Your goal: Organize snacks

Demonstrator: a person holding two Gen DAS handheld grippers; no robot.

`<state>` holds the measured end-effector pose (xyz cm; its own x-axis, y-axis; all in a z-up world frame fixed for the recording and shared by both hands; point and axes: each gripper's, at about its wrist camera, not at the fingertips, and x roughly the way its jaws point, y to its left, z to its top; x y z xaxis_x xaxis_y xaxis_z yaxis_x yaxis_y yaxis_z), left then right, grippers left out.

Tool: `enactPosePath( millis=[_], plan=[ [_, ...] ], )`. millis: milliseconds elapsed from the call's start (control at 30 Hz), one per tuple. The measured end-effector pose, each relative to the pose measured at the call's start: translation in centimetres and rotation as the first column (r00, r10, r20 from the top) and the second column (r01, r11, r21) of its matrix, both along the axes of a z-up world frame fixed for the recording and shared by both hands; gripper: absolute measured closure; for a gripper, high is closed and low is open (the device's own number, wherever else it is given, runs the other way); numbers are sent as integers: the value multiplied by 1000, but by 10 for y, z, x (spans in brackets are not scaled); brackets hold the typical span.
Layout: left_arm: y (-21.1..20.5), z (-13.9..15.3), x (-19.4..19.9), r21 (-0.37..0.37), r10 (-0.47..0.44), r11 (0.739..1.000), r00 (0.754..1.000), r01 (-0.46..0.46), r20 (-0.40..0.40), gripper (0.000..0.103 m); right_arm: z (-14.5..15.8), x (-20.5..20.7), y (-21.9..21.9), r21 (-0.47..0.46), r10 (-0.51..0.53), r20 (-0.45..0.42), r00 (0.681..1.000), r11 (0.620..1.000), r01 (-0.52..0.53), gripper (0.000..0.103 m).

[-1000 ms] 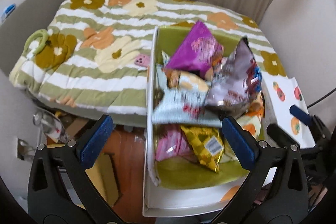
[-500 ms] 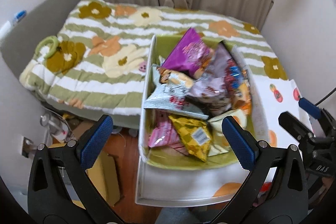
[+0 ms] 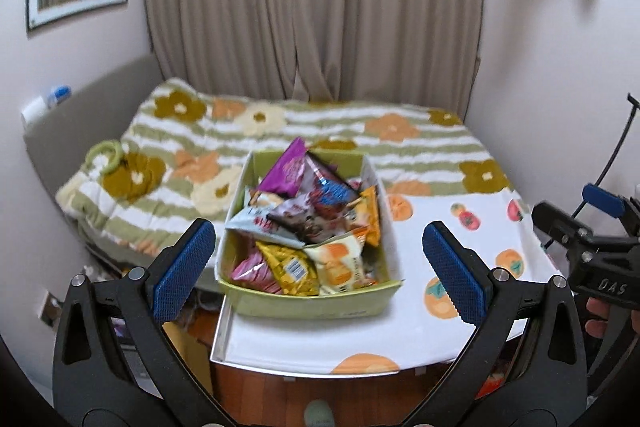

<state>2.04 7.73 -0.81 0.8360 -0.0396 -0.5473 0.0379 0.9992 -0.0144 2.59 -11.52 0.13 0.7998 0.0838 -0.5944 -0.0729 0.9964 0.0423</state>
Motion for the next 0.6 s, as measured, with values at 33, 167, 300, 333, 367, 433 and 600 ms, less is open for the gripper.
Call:
enactPosePath(
  millis=[33,167,300,333,367,433,600],
  plan=[
    [-5,2,-7,1,-2,1000,1000,2,15,0,0,-6,-4,-4,-5,2,1000,1000,5,0],
    [-20,5,-26,18,-15,1000,999,14,43,0,-2,-28,-24,12,-47,5,999,999,47,0],
    [-30,-1,-39,43,-13,999,999,11,50,0,0,-40,-38,16,-74,23,997,997,73,0],
    [-32,-1,-41,37,-16,999,999,14,50,0,-1,-42,-40,16,-78,24,997,997,78,0],
    [-34,-1,-42,34,-17,999,999,16,48,0,-1,-44,-42,17,-79,24,997,997,78,0],
    [-36,-1,-42,36,-18,999,999,16,46,0,-3,-49,-45,19,-82,25,996,996,82,0],
    [-40,0,-45,40,-17,999,999,15,52,0,-3,-51,-47,19,-85,30,996,996,85,0]
  ],
)
